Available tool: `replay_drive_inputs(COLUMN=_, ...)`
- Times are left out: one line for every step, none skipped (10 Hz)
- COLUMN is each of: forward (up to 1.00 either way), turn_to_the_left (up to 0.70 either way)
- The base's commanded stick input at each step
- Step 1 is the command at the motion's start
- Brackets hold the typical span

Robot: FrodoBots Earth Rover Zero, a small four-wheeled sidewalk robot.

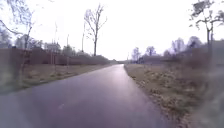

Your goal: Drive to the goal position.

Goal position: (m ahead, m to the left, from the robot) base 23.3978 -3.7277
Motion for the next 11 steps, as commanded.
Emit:
replay_drive_inputs(forward=1.00, turn_to_the_left=0.00)
replay_drive_inputs(forward=1.00, turn_to_the_left=0.00)
replay_drive_inputs(forward=1.00, turn_to_the_left=0.00)
replay_drive_inputs(forward=1.00, turn_to_the_left=0.00)
replay_drive_inputs(forward=1.00, turn_to_the_left=0.00)
replay_drive_inputs(forward=1.00, turn_to_the_left=0.00)
replay_drive_inputs(forward=1.00, turn_to_the_left=0.00)
replay_drive_inputs(forward=1.00, turn_to_the_left=0.00)
replay_drive_inputs(forward=1.00, turn_to_the_left=0.00)
replay_drive_inputs(forward=1.00, turn_to_the_left=0.00)
replay_drive_inputs(forward=1.00, turn_to_the_left=0.00)
